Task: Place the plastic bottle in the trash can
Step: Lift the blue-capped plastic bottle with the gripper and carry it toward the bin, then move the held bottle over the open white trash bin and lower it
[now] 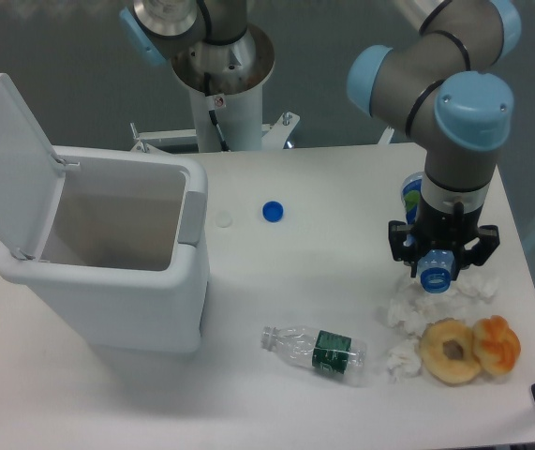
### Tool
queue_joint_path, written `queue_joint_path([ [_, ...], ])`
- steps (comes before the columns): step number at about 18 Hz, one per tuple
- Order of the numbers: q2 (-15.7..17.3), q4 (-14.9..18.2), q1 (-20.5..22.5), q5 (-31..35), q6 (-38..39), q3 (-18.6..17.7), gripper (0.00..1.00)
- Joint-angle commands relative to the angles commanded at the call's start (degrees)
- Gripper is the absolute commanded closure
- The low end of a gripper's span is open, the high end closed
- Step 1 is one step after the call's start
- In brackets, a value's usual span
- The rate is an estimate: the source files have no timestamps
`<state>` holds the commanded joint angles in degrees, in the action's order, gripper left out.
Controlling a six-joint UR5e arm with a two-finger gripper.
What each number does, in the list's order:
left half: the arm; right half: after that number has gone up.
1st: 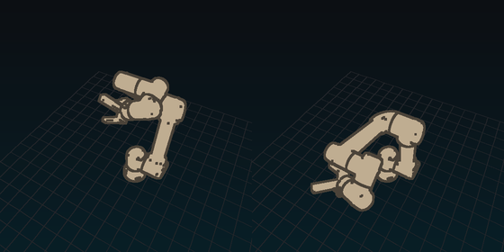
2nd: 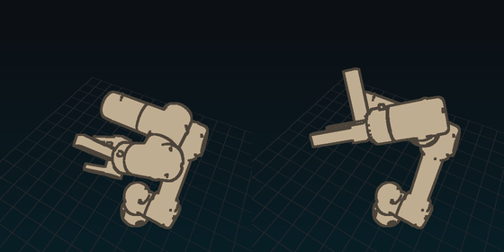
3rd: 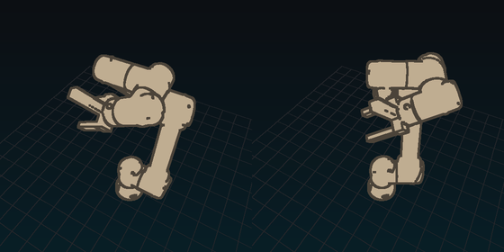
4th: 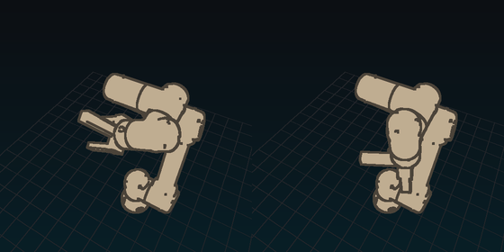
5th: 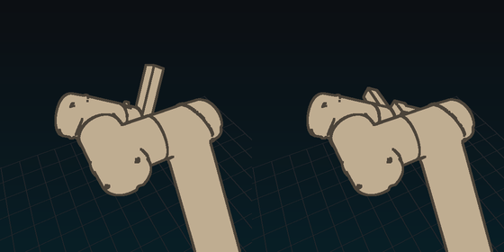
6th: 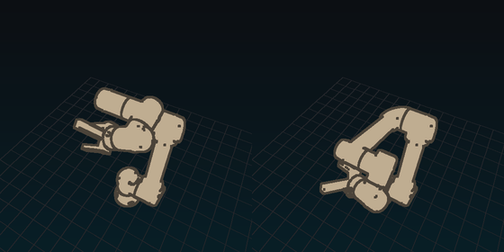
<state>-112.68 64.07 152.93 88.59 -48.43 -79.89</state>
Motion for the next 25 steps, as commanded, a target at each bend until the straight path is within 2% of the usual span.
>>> queue_joint_path([
  [2,0.4,0.0,-1.5,0.1,0.1,0.7,1.00],
  [8,5.9,0.0,-5.0,-1.1,0.7,0.8,1.00],
  [12,9.0,-0.3,-6.2,-4.5,1.3,1.6,1.00],
  [20,16.9,-0.7,-10.0,-11.5,14.4,1.0,1.00],
  [25,17.9,-2.7,-15.5,-12.0,22.7,1.0,1.00],
])
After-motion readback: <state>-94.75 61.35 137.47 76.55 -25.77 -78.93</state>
